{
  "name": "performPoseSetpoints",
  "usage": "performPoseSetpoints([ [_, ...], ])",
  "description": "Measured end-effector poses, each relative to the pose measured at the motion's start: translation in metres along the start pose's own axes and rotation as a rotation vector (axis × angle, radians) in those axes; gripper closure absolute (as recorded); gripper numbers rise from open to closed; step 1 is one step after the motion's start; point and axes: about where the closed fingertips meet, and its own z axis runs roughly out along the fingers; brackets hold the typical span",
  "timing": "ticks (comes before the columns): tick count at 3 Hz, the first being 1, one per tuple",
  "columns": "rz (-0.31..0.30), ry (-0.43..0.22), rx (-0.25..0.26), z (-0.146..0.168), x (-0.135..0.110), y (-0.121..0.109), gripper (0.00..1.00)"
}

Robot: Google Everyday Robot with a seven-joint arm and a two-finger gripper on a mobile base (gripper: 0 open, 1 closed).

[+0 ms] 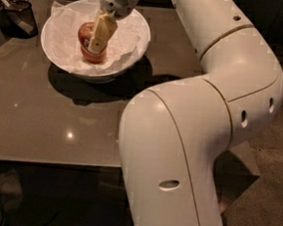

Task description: Pick apple from white bowl

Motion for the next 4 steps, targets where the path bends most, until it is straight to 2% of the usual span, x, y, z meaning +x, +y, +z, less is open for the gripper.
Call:
performPoseSetpoints([
  [2, -0.036, -0.007, 0.023, -0.024, -0.025, 0.015, 1.0],
  [3, -0.038, -0.031, 0.045, -0.049, -0.021, 0.046, 1.0],
  [4, -0.036, -0.038, 0.053, -0.045, -0.023, 0.044, 1.0],
])
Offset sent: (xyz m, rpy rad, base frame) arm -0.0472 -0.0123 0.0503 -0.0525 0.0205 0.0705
